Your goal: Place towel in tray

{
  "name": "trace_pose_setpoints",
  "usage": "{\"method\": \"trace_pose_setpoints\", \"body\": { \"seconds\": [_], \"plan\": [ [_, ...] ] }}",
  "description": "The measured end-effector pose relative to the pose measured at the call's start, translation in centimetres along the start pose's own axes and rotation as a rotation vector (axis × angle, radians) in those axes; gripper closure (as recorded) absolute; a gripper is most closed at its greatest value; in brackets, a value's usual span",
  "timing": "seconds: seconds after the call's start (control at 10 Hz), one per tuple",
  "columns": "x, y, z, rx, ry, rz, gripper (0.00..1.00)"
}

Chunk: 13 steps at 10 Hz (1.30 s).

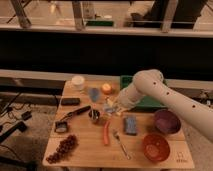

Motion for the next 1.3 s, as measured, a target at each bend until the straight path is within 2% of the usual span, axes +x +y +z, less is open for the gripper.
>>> {"method": "trace_pose_setpoints", "body": {
  "seconds": [0.2, 0.3, 0.5, 0.7, 0.9, 1.0, 1.3],
  "plan": [
    [0.7, -0.2, -0.2, 0.036, 0.002, 0.041, 0.86],
    [2.3, -0.4, -0.8, 0.08, 0.006, 0.089, 0.86],
    [4.8, -0.6, -1.9, 0.139, 0.023, 0.151, 0.86],
    [6.5, -1.2, -3.1, 0.192, 0.061, 0.194, 0.86],
    [8.9, -1.2, -5.2, 0.234, 0.102, 0.226, 0.86],
    [9.9, -1.7, -6.1, 0.247, 0.113, 0.228, 0.86],
    [14.2, -3.6, -7.1, 0.237, 0.119, 0.233, 0.86]
  ]
}}
